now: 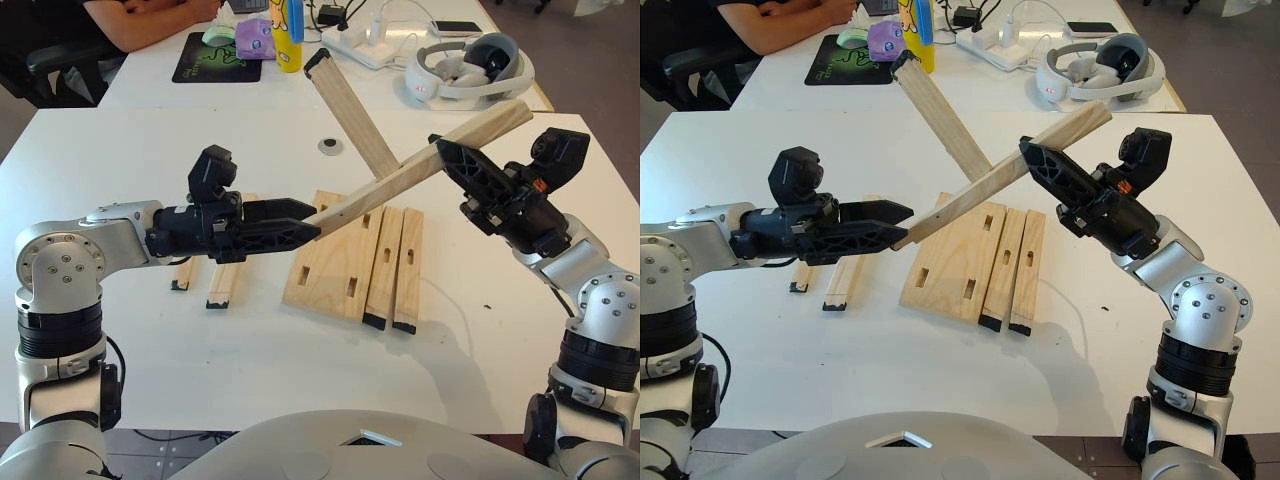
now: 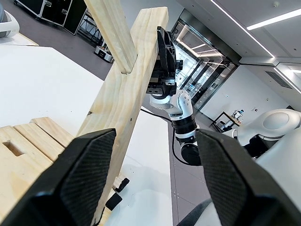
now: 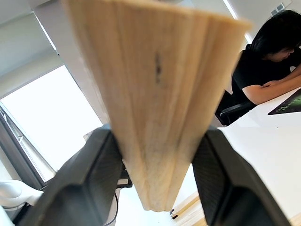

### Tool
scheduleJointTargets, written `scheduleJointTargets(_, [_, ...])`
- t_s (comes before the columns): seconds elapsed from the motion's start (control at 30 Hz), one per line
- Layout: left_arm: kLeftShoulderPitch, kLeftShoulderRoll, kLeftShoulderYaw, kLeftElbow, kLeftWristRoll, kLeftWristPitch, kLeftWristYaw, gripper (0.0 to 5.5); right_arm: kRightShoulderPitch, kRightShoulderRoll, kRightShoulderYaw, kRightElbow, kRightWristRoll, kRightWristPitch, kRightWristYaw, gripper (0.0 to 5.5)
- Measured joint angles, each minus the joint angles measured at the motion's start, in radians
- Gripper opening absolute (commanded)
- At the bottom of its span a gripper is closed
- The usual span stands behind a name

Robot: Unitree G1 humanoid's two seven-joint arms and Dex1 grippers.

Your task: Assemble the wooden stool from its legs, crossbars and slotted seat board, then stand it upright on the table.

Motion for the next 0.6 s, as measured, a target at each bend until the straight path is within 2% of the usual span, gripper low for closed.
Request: scheduleJointTargets(0.6, [-0.004,0.0,-0.004,0.025,0.011,-0.008,-0.007,3.12,-0.003,0.0,0.003,0.024,-0.004,-0.001,0.001,2.06])
